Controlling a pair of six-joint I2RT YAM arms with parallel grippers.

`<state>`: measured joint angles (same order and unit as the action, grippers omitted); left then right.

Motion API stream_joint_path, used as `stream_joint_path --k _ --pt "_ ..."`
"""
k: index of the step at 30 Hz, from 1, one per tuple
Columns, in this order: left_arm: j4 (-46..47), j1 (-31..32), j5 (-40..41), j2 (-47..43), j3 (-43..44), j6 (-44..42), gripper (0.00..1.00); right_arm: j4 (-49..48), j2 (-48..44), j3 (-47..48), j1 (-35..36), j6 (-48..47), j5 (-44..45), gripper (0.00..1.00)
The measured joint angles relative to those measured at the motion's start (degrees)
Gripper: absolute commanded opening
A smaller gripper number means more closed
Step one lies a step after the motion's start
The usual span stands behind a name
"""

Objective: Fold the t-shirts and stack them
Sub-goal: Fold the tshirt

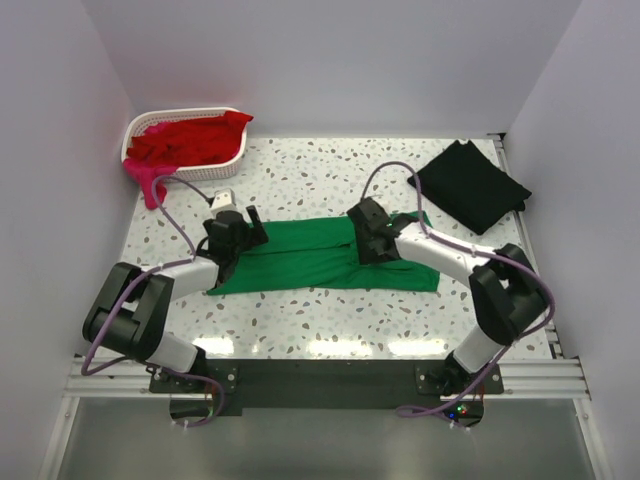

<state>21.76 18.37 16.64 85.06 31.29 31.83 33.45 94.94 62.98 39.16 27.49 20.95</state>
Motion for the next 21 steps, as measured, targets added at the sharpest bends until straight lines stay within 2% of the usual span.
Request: stream_joint_path --k 7,14,21 --pt "0.0 -0.1 -0.2 0.2 0.0 0.0 0.93 0.4 -7.1 -6.4 -12.6 -0.1 1.3 0.46" --pt "0.3 -0.4 -0.9 0.4 0.0 -0.1 0.93 0.3 -7.1 -9.8 -17.5 -0.9 0.3 0.39" --pt "0.9 -0.4 -1.0 1.1 0.0 -0.8 0.93 -1.6 -5.3 -10.0 -18.1 -1.7 -3.7 0.34"
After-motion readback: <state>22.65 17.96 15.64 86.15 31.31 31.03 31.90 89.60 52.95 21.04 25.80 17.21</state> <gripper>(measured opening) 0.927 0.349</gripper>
